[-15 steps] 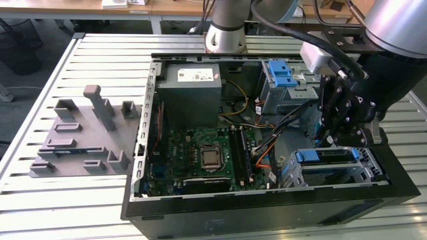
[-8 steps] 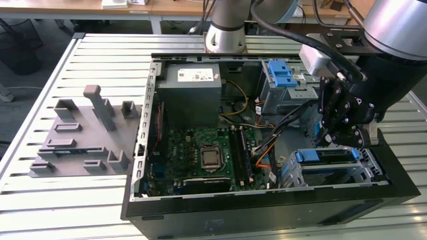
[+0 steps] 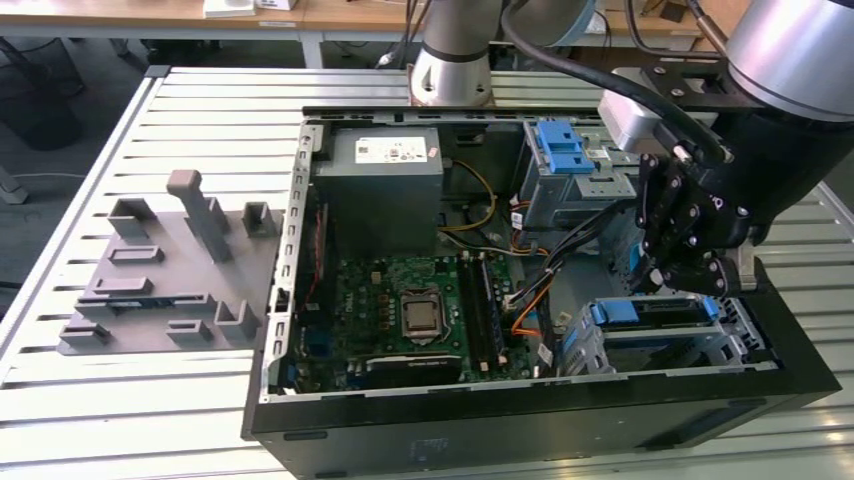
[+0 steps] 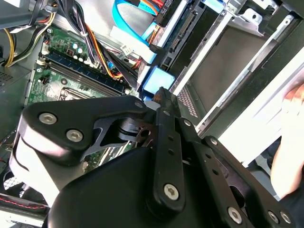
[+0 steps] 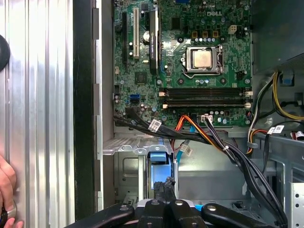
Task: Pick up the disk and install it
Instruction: 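Insert the first disk wire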
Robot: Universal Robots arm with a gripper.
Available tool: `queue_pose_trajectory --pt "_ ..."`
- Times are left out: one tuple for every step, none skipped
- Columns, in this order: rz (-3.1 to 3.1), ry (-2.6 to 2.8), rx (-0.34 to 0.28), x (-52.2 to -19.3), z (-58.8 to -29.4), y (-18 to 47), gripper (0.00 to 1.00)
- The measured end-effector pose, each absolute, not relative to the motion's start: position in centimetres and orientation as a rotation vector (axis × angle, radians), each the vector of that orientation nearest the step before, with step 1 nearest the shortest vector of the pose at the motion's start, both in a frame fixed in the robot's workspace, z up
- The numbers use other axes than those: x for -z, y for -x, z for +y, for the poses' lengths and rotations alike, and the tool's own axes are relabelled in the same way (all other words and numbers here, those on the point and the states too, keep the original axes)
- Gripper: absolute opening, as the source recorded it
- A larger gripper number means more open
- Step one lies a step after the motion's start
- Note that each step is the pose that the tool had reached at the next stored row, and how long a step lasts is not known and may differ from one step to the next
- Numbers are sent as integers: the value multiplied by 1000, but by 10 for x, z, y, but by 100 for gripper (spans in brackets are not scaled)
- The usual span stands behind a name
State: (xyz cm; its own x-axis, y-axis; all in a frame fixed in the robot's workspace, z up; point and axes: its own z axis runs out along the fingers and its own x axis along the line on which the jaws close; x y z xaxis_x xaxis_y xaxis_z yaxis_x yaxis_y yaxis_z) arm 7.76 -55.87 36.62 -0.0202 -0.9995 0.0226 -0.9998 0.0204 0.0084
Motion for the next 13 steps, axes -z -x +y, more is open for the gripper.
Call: queue_pose_trajectory --pt "-2228 -2183 -15 -366 -559 -78 11" --pt "-2228 -2184 -15 -366 -559 -79 11" --pt "-2228 -2184 -15 -366 -559 -79 11" --pt "-2228 -2183 -16 -366 -559 -80 11" --pt "-2228 -2184 -16 -366 -559 -81 11" --pt "-2228 -2183 -16 -366 -559 -82 11" --pt "-2228 -2183 -16 -366 -559 -83 11" --pt "-2228 -2183 -16 -366 -559 -85 11" --pt "-2228 -2183 -15 -366 -559 -87 11" --pt "-2228 -2183 -15 -366 -559 -88 11" --pt "-2228 -2183 -15 -366 -559 -91 11" --pt "-2228 -2183 -14 -366 -559 -93 11" --pt "-2227 -2183 -14 -366 -559 -95 11"
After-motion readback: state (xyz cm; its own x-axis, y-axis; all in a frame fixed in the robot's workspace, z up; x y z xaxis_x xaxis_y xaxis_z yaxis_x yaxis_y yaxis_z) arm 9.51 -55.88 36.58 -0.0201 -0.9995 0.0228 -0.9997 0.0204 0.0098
